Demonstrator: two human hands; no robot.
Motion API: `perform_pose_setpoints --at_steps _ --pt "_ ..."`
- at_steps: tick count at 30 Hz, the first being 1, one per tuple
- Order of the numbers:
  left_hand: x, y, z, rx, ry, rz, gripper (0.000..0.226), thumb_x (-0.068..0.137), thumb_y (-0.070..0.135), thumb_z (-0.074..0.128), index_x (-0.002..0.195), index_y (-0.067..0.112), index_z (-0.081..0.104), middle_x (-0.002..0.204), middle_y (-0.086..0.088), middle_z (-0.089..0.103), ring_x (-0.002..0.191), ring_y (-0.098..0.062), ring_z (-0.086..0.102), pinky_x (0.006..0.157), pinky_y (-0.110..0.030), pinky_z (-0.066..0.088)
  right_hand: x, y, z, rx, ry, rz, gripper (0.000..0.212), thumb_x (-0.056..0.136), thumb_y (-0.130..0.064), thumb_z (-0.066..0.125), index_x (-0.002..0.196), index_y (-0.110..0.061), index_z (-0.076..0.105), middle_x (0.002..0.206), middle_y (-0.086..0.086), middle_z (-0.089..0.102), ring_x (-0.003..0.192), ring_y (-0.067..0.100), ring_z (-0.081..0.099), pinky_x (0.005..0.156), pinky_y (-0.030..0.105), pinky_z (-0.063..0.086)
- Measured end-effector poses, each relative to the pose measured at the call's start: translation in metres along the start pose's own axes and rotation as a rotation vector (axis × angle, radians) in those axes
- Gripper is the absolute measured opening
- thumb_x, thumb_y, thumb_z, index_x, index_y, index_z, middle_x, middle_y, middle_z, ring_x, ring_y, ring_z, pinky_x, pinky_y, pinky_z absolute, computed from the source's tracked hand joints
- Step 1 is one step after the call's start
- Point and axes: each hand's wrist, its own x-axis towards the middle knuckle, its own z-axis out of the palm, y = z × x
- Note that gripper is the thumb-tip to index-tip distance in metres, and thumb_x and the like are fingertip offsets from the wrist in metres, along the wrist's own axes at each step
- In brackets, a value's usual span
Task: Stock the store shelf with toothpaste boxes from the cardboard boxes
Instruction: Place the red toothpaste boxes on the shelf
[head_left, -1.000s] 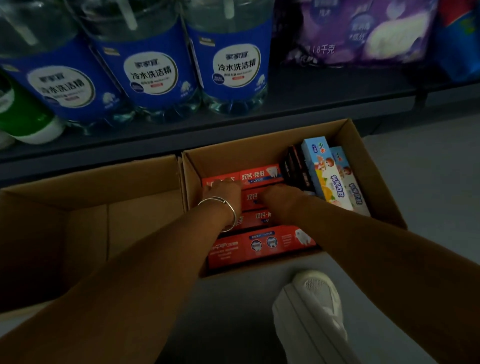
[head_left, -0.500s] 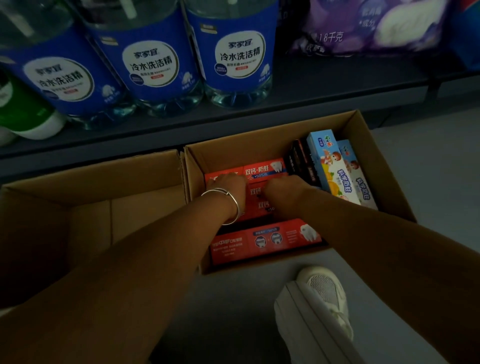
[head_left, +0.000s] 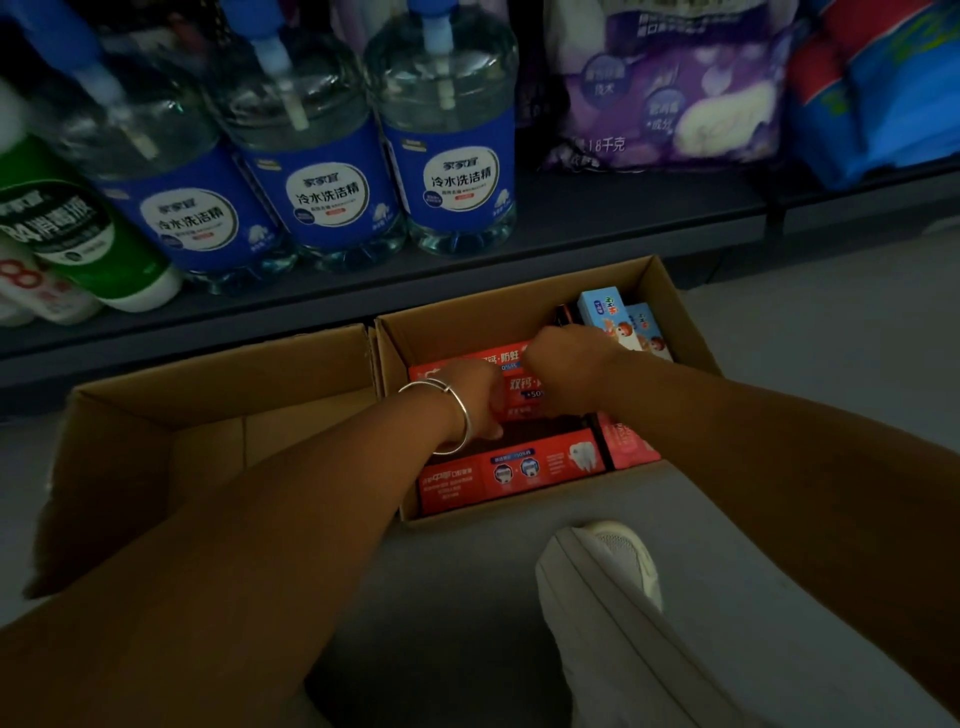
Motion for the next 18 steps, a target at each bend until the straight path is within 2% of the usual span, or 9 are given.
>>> perform_pose_setpoints --at_steps 2,5,7,9,12,18 --pt "0.001 0.003 0.004 -0.015 -0.012 0.03 0.033 0.079 0.017 0.072 0.111 0.013 0.065 0.113 -0.005 0.065 0.105 -0.022 0.059 0.083 -0.025 0.044 -0.001 0.004 0.002 0.012 -0.011 0.039 0.054 0.085 -0.036 0.065 0.129 -0.009 0.047 0.125 0.01 0.055 0.114 0.025 0.055 0.097 0.036 0.043" --pt "0.005 0.003 0.014 -0.028 -0.135 0.043 0.034 0.083 0.012 0.067 0.117 0.01 0.064 0.116 -0.004 0.064 0.108 -0.019 0.058 0.093 -0.026 0.044 0.001 0.009 0.005 0.066 -0.033 0.078 0.057 0.085 -0.036 0.066 0.13 -0.008 0.045 0.126 0.011 0.055 0.115 0.025 0.055 0.098 0.036 0.043" --pt "0.009 0.002 0.022 0.011 -0.259 0.044 0.036 0.087 0.016 0.064 0.121 0.006 0.062 0.109 -0.006 0.063 0.104 -0.019 0.058 0.095 -0.029 0.044 0.004 0.01 0.006 0.077 -0.031 0.072 0.056 0.084 -0.035 0.067 0.129 -0.008 0.046 0.125 0.011 0.056 0.113 0.026 0.056 0.096 0.036 0.044" --pt "0.013 0.001 0.03 0.098 -0.342 0.051 0.04 0.088 0.029 0.062 0.122 0.009 0.06 0.115 -0.005 0.063 0.104 -0.021 0.059 0.094 -0.032 0.047 0.008 0.008 0.007 0.067 -0.028 0.056 0.056 0.084 -0.036 0.067 0.128 -0.008 0.046 0.124 0.011 0.055 0.112 0.026 0.056 0.094 0.035 0.044" --pt "0.016 0.001 0.036 0.208 -0.376 0.063 0.046 0.086 0.042 0.061 0.12 0.012 0.061 0.117 -0.004 0.063 0.104 -0.023 0.06 0.091 -0.034 0.05 0.012 0.007 0.007 0.07 -0.025 0.027 0.058 0.084 -0.036 0.067 0.13 -0.009 0.045 0.126 0.01 0.054 0.114 0.025 0.055 0.095 0.035 0.044" --pt "0.017 0.006 0.03 0.223 -0.399 0.056 0.044 0.085 0.034 0.065 0.121 0.009 0.058 0.12 -0.005 0.061 0.107 -0.023 0.059 0.088 -0.03 0.048 0.015 0.005 0.004 0.067 -0.031 0.011 0.059 0.085 -0.035 0.065 0.132 -0.008 0.043 0.129 0.011 0.052 0.116 0.026 0.053 0.097 0.036 0.043"
